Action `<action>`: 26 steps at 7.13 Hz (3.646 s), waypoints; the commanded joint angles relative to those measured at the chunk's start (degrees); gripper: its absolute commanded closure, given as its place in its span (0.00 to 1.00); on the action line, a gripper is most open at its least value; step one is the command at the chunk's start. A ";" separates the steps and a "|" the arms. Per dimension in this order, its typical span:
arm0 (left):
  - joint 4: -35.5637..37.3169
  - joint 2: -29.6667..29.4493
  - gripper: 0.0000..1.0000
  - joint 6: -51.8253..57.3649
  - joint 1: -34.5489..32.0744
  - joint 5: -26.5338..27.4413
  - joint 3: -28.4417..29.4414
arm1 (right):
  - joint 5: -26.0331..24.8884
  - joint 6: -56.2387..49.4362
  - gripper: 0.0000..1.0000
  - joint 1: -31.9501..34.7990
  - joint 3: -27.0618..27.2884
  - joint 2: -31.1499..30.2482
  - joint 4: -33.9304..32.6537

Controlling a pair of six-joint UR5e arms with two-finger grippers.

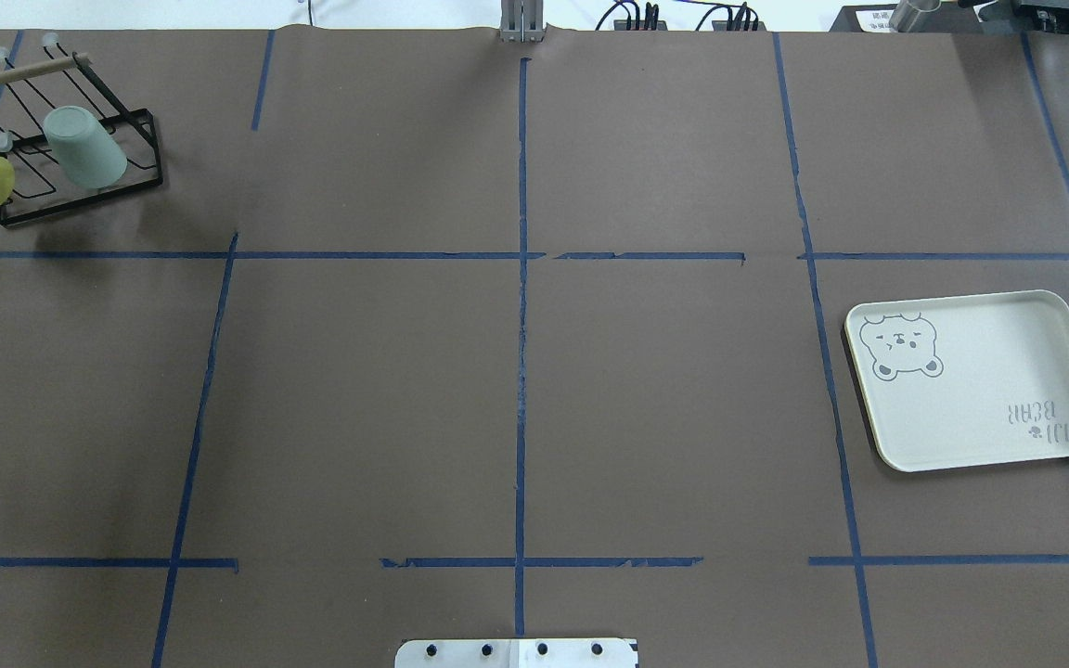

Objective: Left arm grabs green cup and hands to right arm on tray

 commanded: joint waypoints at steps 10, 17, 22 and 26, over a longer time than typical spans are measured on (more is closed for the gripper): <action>-2.64 -18.24 0.00 -21.22 4.81 2.85 0.55 | -0.01 1.67 0.00 0.05 0.75 0.06 3.68; -14.30 -32.15 0.00 -53.21 21.10 21.40 16.98 | 0.08 1.85 0.00 0.05 0.58 -0.03 3.68; -19.77 -32.95 0.00 -55.41 23.73 21.40 21.04 | 0.08 1.85 0.00 0.05 0.49 -0.03 3.68; -19.69 -31.98 0.01 -54.62 23.83 21.40 21.13 | 0.16 1.85 0.00 0.05 0.14 -0.03 3.68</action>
